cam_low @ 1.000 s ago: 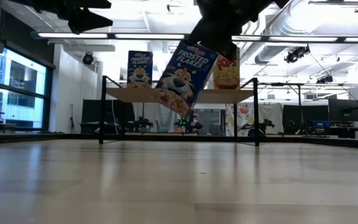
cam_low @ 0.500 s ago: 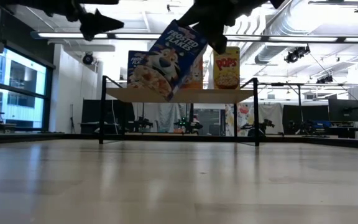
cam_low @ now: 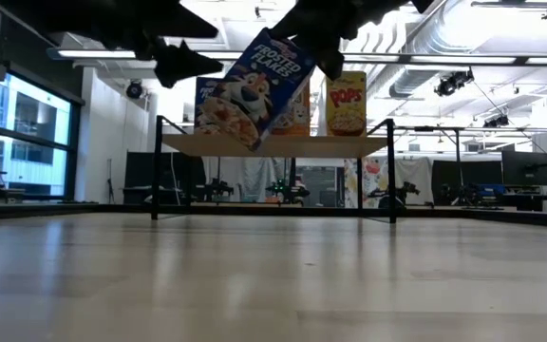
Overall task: Stack cereal on shelf
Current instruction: Put the blue cereal box aligned with the other blue cereal boxes on the shelf
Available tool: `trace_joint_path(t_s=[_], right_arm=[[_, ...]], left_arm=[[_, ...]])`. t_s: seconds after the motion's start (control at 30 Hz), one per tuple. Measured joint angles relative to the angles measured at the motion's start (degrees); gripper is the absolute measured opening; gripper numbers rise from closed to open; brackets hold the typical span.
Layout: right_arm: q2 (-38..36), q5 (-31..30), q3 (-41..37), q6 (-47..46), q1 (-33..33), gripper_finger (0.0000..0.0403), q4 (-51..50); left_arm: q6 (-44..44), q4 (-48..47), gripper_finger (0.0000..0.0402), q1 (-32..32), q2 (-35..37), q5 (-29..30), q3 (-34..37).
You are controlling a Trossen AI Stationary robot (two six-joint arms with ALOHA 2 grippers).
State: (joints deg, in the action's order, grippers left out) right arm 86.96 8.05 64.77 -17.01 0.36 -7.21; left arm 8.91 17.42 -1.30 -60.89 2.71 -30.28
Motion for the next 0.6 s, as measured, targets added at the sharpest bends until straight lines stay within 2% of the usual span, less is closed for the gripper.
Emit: trace_joint_path(t_s=[0.3, 0.6], right_arm=[[0.0, 1.9, 0.0, 0.6, 0.0, 0.0119, 0.8], [0.0, 2.3, 0.0, 0.6, 0.0, 0.0119, 0.2]], left_arm=[[-2.0, 5.3, 0.0317, 0.0, -7.7, -0.2, 0.0], [-3.8, 9.6, 0.0317, -0.3, -12.1, -2.1, 0.0]])
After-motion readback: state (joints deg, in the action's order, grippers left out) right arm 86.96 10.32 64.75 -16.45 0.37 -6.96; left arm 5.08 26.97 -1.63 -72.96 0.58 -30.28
